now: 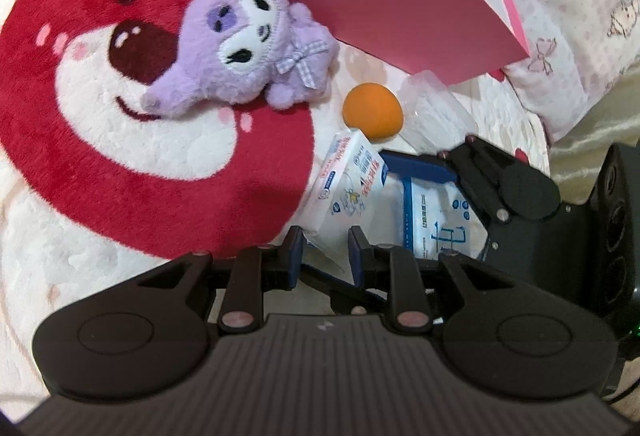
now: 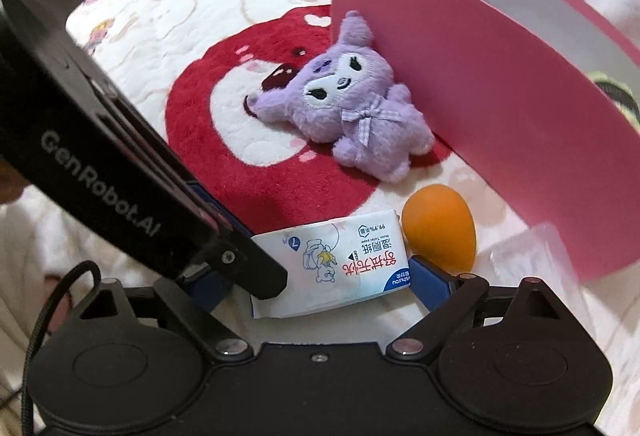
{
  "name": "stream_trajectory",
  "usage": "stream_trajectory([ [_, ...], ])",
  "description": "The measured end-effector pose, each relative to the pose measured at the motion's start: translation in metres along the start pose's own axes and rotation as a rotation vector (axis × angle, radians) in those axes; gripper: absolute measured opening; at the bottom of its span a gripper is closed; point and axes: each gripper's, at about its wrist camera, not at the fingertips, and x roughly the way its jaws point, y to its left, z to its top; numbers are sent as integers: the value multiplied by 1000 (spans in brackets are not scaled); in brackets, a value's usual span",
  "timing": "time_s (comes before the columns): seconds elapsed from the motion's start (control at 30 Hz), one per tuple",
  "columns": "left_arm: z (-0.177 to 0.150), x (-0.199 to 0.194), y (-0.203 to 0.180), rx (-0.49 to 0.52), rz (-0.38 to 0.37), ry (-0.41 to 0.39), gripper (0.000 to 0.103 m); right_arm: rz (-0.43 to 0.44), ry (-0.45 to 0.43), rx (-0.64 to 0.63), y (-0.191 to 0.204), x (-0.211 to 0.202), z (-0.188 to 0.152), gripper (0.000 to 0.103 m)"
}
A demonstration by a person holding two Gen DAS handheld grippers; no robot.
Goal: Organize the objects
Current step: 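Close the left tool on the white tissue pack and lift it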
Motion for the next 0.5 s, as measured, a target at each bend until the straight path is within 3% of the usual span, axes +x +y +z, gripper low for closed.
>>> stream_trajectory([
  [0.37,10,-5,7,-4,58,-34,22,132,21,255,-8,5,6,97],
  [0.5,12,-5,11,-30,72,-23,24,76,12,286,-3,14,6,97],
])
